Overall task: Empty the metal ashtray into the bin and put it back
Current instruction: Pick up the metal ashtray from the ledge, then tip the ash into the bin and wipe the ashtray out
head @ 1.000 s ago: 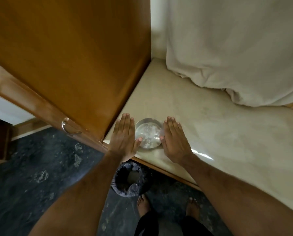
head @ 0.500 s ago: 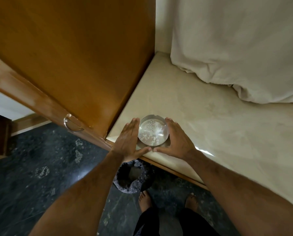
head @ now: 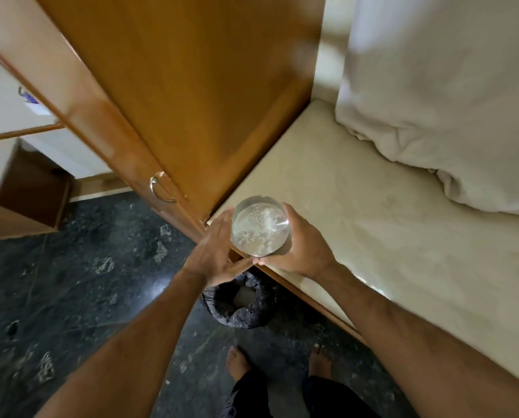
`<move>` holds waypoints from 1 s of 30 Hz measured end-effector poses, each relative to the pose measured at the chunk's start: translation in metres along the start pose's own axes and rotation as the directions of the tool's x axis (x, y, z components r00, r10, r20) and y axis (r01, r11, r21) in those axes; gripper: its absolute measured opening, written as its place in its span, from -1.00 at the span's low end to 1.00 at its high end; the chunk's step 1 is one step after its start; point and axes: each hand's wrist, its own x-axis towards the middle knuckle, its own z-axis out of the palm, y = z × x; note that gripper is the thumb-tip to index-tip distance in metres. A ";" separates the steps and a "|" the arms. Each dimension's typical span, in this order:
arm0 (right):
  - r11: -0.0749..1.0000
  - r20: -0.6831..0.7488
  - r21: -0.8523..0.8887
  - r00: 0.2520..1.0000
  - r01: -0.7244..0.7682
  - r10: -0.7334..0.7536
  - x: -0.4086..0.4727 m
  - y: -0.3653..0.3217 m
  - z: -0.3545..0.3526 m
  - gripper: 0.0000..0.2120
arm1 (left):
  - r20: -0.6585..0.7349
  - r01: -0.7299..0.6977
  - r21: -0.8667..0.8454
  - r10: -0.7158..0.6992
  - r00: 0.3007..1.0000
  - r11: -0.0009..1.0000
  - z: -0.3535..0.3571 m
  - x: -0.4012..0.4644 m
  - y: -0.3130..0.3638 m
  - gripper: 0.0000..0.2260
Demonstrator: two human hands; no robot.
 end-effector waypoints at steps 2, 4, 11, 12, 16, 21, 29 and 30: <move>0.999 0.033 0.001 0.999 0.038 -0.038 -0.009 -0.012 0.010 0.18 | -0.017 0.016 -0.025 -0.016 1.000 1.000 0.001 -0.023 -0.006 0.07; 0.999 0.083 0.009 0.995 0.049 -0.049 -0.018 -0.024 0.026 0.19 | -0.034 0.062 -0.050 -0.063 0.997 0.997 0.005 -0.049 -0.018 0.07; 0.993 0.197 0.002 0.973 0.120 -0.118 -0.056 -0.034 0.134 0.20 | 0.024 0.265 -0.064 -0.264 0.964 0.962 0.056 -0.147 -0.094 0.11; 0.994 0.217 -0.001 0.970 0.112 -0.109 -0.061 -0.027 0.150 0.20 | 0.048 0.273 -0.058 -0.270 0.962 0.960 0.066 -0.154 -0.104 0.10; 0.999 0.292 -0.040 0.956 -0.005 0.016 -0.077 0.027 0.226 0.14 | 0.184 0.310 -0.091 -0.290 0.939 0.946 0.128 -0.172 -0.152 0.09; 0.972 0.304 -0.129 0.925 -0.197 0.228 -0.087 0.119 0.306 0.06 | 0.377 0.335 -0.115 -0.271 0.886 0.935 0.218 -0.156 -0.202 0.09; 0.944 0.307 -0.166 0.895 -0.284 0.324 -0.056 0.232 0.392 -0.12 | 0.319 0.480 -0.358 -0.378 0.869 0.801 0.335 -0.106 -0.254 -0.41; 0.945 0.313 -0.140 0.892 -0.296 0.326 -0.046 0.239 0.399 -0.19 | 0.312 0.504 -0.406 -0.402 0.861 0.763 0.343 -0.099 -0.259 -0.45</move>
